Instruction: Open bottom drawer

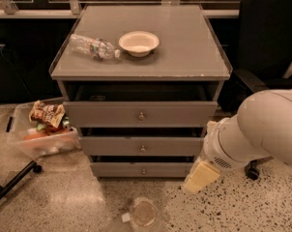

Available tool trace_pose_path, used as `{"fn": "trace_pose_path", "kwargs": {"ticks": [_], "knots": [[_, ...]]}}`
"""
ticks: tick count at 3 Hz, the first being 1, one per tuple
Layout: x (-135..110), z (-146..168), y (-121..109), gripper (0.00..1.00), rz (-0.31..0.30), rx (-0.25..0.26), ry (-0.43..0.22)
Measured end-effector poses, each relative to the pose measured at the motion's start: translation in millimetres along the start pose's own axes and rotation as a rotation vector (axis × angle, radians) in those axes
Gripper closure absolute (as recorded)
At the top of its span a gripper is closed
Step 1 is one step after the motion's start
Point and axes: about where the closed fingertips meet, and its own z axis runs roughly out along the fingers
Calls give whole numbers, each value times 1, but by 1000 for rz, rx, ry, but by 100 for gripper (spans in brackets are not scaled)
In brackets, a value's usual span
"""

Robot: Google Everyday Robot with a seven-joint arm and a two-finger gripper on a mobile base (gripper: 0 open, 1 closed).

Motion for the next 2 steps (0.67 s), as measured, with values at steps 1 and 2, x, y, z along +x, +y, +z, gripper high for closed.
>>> {"fn": "trace_pose_path", "kwargs": {"ticks": [1, 2], "knots": [[11, 62, -3, 0, 13, -44, -26], [16, 147, 0, 0, 27, -99, -105]]}}
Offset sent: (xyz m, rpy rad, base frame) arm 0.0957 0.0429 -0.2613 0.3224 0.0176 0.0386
